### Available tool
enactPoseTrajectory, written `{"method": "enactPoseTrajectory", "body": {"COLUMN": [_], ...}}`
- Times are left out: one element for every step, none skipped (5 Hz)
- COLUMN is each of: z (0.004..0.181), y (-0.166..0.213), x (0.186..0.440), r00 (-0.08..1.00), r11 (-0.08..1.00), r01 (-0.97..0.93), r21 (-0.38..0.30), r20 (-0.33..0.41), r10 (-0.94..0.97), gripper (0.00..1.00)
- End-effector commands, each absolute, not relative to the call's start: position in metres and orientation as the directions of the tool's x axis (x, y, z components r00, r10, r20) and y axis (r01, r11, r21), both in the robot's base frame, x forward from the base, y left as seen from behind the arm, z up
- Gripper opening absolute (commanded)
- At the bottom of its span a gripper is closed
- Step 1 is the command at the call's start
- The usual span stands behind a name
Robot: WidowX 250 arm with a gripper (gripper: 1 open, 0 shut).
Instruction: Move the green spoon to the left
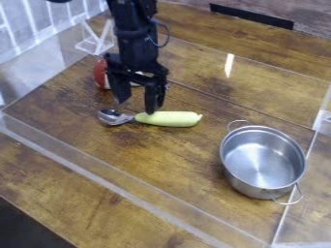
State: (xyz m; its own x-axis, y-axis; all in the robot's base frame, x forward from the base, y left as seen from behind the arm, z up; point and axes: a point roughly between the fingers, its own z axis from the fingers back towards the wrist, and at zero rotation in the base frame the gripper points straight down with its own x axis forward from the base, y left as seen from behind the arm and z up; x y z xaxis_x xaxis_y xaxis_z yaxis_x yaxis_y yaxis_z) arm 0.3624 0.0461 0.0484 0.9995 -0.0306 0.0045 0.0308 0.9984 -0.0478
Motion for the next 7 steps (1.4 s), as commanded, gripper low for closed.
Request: {"method": "enactPoseTrajectory", "body": {"z": [0.053,0.039,0.068,0.087,0.111,0.144,0.158], "y": [0.057,0.06,0.064,0.081,0.103,0.125,0.146], "x": [0.367,0.366,0.363,0.36,0.354,0.353,0.345], "r00": [0.998,0.997,0.998,0.997,0.993,0.986,0.982], "r11": [0.999,0.998,0.999,0.998,0.997,0.995,0.993], "r01": [-0.026,-0.063,-0.01,0.006,0.013,0.022,0.044], "r21": [-0.028,-0.026,-0.046,-0.063,-0.081,-0.1,-0.107], "r20": [0.056,0.042,0.063,0.084,0.118,0.166,0.189], "r10": [0.027,0.064,0.013,-0.001,-0.003,-0.005,-0.023], "gripper": [1.0,0.0,0.0,0.0,0.0,0.0,0.0]}}
